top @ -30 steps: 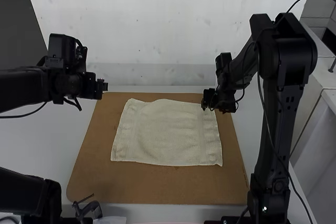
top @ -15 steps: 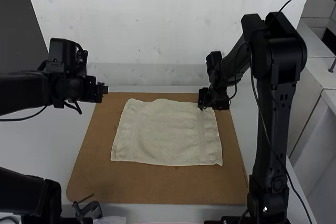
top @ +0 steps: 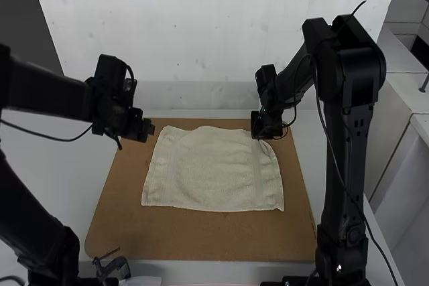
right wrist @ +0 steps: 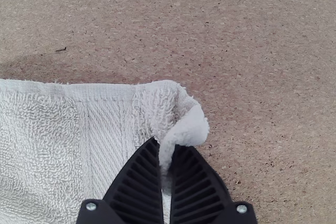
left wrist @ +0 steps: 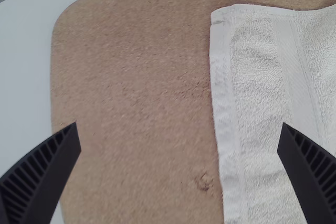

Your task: Fold the towel.

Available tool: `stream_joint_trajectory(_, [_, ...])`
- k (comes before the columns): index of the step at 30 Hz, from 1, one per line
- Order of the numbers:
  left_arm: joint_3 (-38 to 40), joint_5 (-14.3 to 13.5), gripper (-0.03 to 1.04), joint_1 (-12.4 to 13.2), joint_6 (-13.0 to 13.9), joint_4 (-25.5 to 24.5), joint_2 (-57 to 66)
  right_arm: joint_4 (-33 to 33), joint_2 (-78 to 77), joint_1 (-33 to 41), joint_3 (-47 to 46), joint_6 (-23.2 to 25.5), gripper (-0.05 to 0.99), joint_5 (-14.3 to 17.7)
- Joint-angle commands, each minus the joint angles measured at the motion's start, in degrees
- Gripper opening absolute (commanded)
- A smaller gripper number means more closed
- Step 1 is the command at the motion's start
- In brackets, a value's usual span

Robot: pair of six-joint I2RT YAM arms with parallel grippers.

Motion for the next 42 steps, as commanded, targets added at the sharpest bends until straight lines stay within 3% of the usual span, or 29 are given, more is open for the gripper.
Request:
stream_joint_trajectory(1, [8.42, -1.26, 0.96, -1.74, -1.11, -0.26, 8.09, -0.97, 3.96, -1.6, -0.57, 0.55, 0.02, 4.05])
stream_joint_trajectory(10, [19.67, -1.61, 0.95, -2.53, -0.67, -1.32, 20.66, -0.17, 5.72, -1.86, -0.39, 0.38, 0.02, 4.05])
stream_joint_trajectory(22, [28.9, -0.99, 0.9, -4.73, -0.93, -2.55, 34.81, 0.0, 6.33, -1.86, -0.83, 0.11, 0.02, 4.13])
stream_joint_trajectory(25, [32.06, -0.2, 0.89, -4.82, -0.93, -6.5, 38.85, 0.09, 6.42, -1.95, -0.92, 0.03, 0.02, 4.13])
stream_joint_trajectory(27, [34.78, 0.85, 0.79, -4.73, -2.69, -11.34, 41.4, 0.27, 6.33, -2.04, -1.18, 0.11, 0.02, 4.49])
stream_joint_trajectory(28, [35.75, 1.73, 0.68, -4.56, -3.4, -12.83, 42.63, 0.35, 6.33, -2.04, -1.27, 0.11, 0.02, 4.84])
stream_joint_trajectory(31, [37.16, 1.91, 0.09, -4.29, -4.8, -14.59, 44.56, 0.35, 6.25, -2.12, -1.36, 0.03, 0.02, 5.1])
stream_joint_trajectory(32, [37.16, 1.99, 0.0, -4.29, -4.8, -14.59, 44.56, 0.44, 6.25, -2.12, -1.36, 0.03, 0.02, 5.19])
stream_joint_trajectory(36, [36.98, 4.46, 0.01, -4.12, -5.24, -15.82, 43.77, 0.7, 6.16, -2.48, -1.36, 0.03, 0.02, 5.1])
stream_joint_trajectory(42, [36.81, 4.54, 0.01, -4.03, -5.77, -16.87, 38.94, 3.17, 2.64, -2.92, -1.09, 0.11, 0.02, 5.28])
